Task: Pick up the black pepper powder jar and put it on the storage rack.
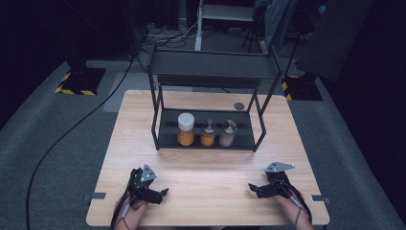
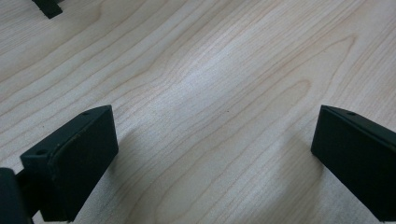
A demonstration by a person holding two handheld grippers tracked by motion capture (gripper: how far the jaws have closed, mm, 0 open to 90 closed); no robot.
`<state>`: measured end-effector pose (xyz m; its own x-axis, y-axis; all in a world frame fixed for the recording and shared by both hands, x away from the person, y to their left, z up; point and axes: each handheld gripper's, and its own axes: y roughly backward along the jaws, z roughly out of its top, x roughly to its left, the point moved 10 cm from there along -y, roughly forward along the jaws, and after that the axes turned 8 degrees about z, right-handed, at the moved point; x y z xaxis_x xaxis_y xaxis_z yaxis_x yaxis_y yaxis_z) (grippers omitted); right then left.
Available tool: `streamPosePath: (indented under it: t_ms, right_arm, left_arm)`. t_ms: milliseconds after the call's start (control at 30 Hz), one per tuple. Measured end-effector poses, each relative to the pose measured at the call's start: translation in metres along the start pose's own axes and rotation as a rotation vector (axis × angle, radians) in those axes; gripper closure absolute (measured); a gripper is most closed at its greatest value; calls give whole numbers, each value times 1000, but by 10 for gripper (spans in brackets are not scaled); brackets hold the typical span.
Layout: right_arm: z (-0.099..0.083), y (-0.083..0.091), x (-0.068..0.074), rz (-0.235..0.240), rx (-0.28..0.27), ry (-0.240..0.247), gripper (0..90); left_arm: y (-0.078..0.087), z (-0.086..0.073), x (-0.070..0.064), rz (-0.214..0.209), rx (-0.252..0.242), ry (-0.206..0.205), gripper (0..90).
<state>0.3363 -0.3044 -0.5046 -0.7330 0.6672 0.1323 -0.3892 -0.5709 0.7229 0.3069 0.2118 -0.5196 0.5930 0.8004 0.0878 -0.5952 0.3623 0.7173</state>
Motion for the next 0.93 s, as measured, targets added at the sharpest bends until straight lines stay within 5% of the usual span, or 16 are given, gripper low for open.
streamPosePath:
  t_ms: [167,300,933]
  right_arm:
    - [-7,-2,1,-32,2,25,14]
    - [-15,-3,2,-33,-46,31,0]
    - [-15,-3,2,-30,-47,32,0]
  left_arm:
    - [0,0,0,0,1,0,6]
    - [0,0,0,0,0,1,6]
    - [0,0,0,0,0,0,6]
